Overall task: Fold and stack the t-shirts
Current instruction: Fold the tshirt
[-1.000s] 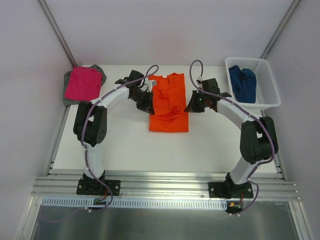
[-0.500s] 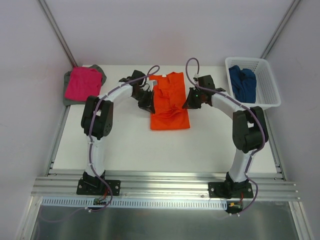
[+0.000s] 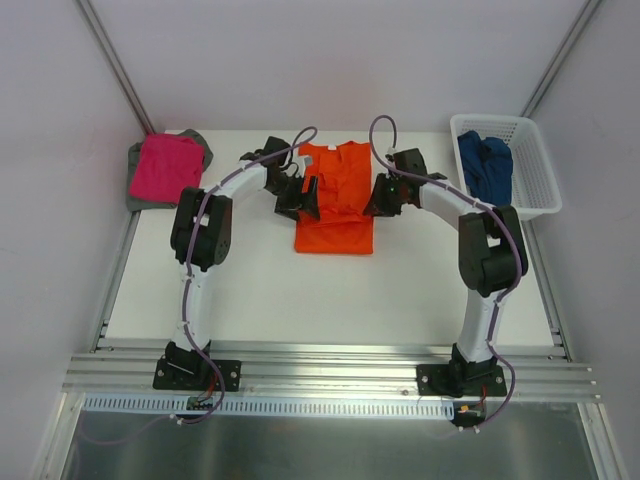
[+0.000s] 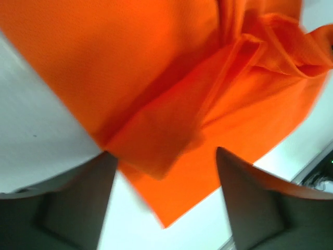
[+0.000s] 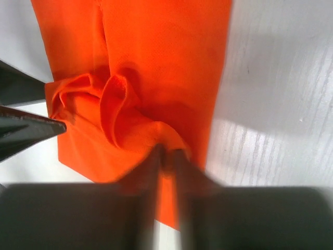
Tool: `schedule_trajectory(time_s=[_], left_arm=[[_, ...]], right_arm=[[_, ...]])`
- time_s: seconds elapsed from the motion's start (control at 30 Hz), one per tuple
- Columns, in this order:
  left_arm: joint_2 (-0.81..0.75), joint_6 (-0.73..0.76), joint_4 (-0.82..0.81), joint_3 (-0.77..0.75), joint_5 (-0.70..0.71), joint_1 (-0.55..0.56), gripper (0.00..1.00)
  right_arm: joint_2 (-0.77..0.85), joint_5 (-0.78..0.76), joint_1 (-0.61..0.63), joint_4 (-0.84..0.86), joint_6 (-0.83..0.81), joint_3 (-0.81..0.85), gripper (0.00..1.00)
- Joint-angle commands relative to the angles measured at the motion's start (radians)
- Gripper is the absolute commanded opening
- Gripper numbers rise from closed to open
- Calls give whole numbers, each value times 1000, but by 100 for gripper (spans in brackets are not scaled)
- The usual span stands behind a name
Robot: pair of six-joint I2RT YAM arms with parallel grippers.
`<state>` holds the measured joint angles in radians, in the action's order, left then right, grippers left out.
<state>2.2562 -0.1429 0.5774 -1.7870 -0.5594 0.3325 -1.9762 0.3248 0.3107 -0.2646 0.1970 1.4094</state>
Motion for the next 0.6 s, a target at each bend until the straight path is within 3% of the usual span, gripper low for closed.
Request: schedule_trajectory(time_s=[0.0,0.03,0.07,0.1,0.13,0.2,0.57], left_arm=[[-6,-7,-8,-45,38,-4,82],[-9,-7,-7,-43,50,-4,99],[-17,-7,-7,-43,53,-4,99],[-35,-7,-7,-41,61,-4,99],[-52,-7,-7,-32,67,-4,99],[-116,-4,-7,-23,94,2,99],[-512,-24,-5,237,185,63,99]], right_arm=[[4,-29,-7,24,-19,49,30],[7,-33,-7,19,-19,49,41],[8,-35,-7,18,-24,49,51],[22,-44,-7,13,-25,49,67],[31,-47,-5,7,-27,46,73],[57,-49,-7,-1,-33,42,98],[296,-24,48,-73,2,-36,97]])
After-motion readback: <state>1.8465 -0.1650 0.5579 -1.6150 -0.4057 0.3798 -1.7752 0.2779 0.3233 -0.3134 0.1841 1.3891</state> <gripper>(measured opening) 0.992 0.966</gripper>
